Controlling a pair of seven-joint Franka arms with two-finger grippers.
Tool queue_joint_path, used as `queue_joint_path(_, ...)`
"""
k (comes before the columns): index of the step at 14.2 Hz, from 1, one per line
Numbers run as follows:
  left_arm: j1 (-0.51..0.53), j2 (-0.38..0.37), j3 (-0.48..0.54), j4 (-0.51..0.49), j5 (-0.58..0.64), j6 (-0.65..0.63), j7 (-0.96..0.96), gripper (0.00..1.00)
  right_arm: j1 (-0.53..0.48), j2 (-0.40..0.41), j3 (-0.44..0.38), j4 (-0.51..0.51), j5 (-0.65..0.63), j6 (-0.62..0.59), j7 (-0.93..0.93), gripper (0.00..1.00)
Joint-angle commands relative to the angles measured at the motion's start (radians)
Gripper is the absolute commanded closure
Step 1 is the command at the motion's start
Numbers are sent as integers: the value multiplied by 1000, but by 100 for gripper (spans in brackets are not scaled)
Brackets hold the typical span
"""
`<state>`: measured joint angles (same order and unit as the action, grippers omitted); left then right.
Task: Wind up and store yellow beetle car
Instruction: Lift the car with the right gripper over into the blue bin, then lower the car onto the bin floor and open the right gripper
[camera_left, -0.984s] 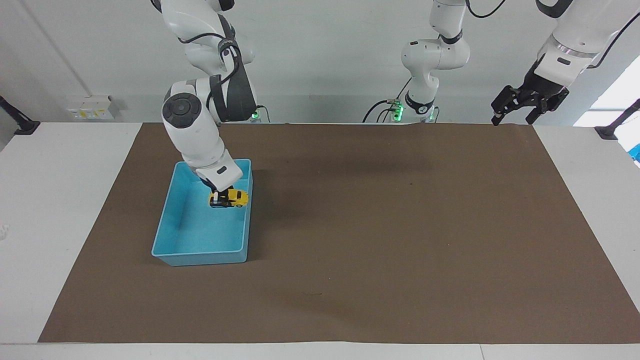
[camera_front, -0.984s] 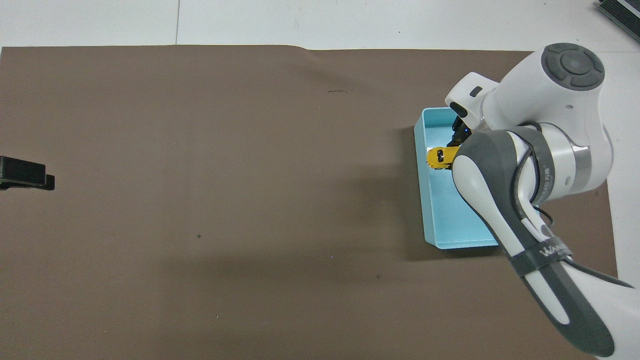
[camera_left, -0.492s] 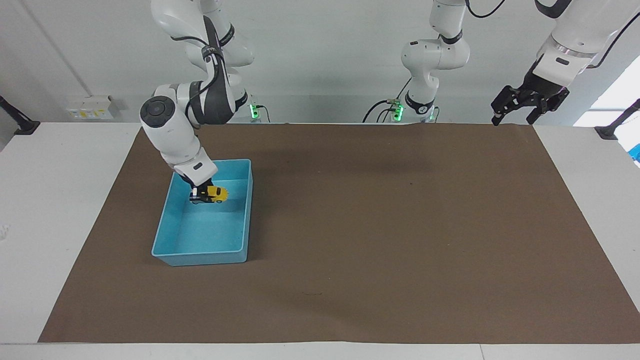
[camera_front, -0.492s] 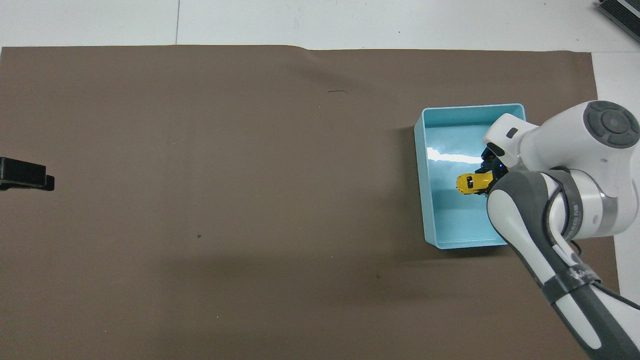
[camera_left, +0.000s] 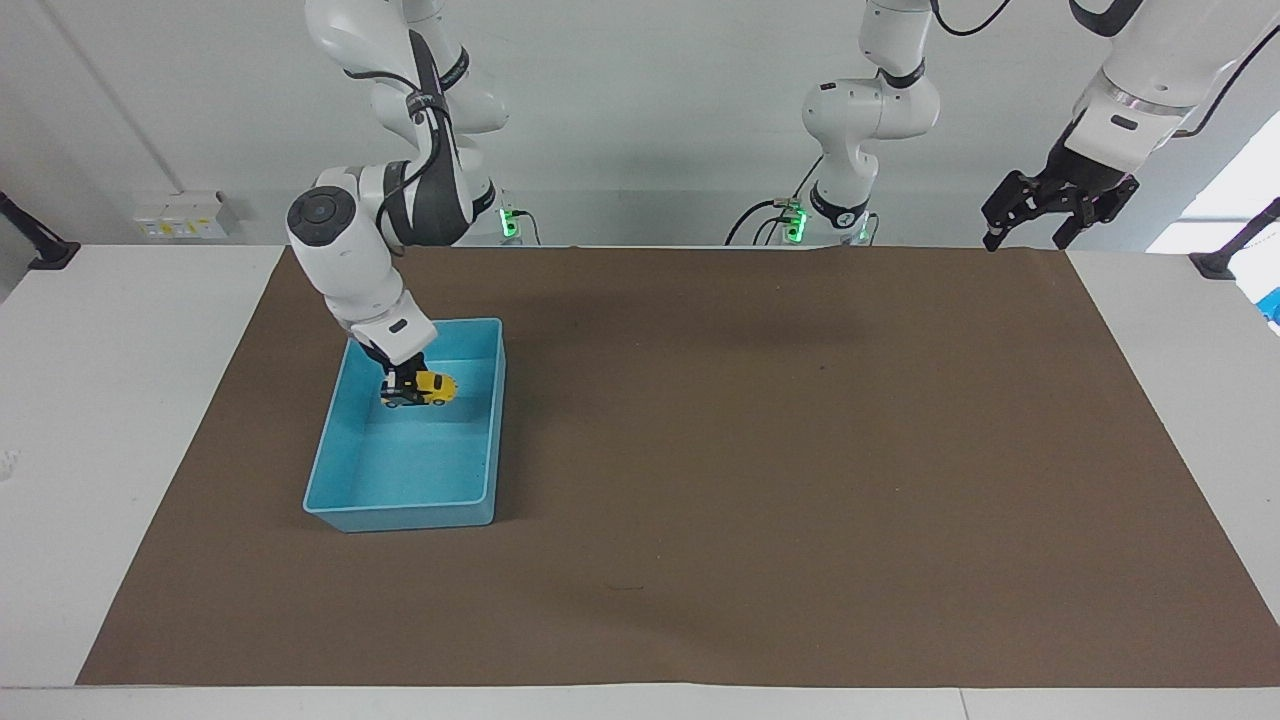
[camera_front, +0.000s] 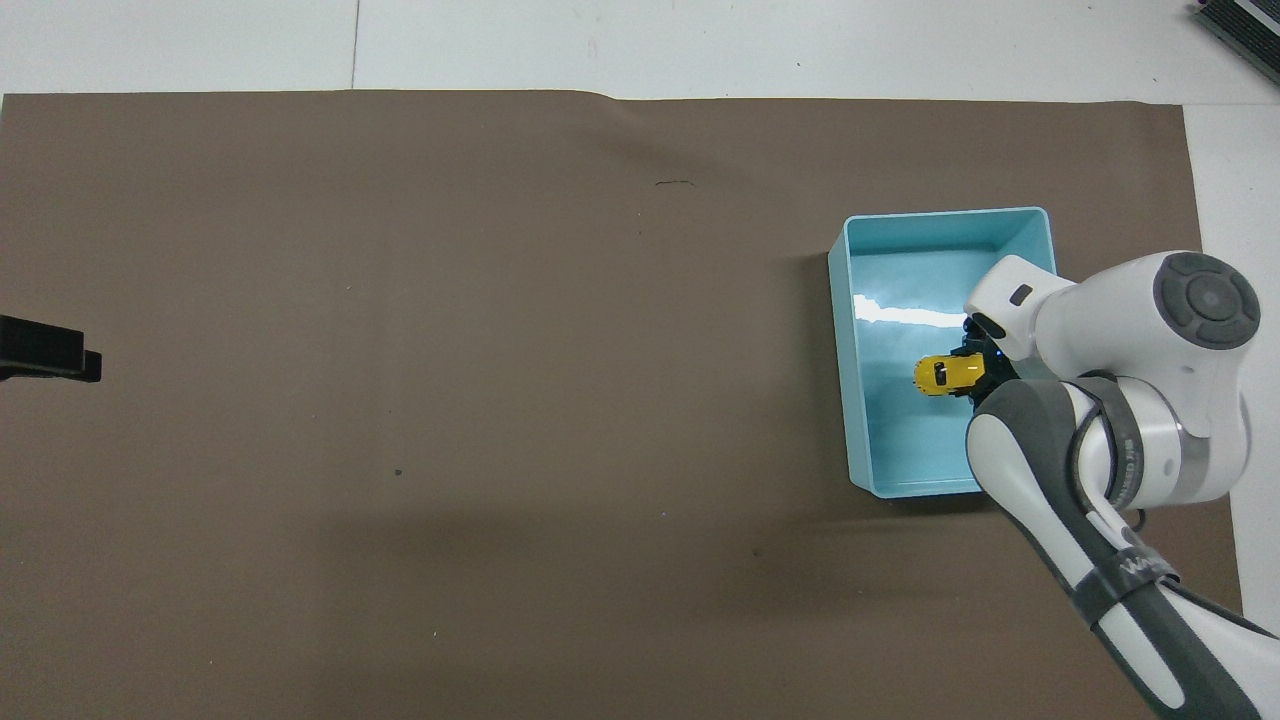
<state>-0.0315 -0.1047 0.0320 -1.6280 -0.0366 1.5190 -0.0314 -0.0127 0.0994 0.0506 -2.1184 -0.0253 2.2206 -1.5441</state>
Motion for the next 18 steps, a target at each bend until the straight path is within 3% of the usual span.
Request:
queue_joint_path(1, 5, -1, -9, 5, 18, -16, 2, 0, -23, -4, 8, -47, -13, 71, -37, 100)
queue_joint_path(18, 12, -1, -9, 5, 18, -16, 2, 0, -23, 66, 8, -89, -19, 199, -37, 100)
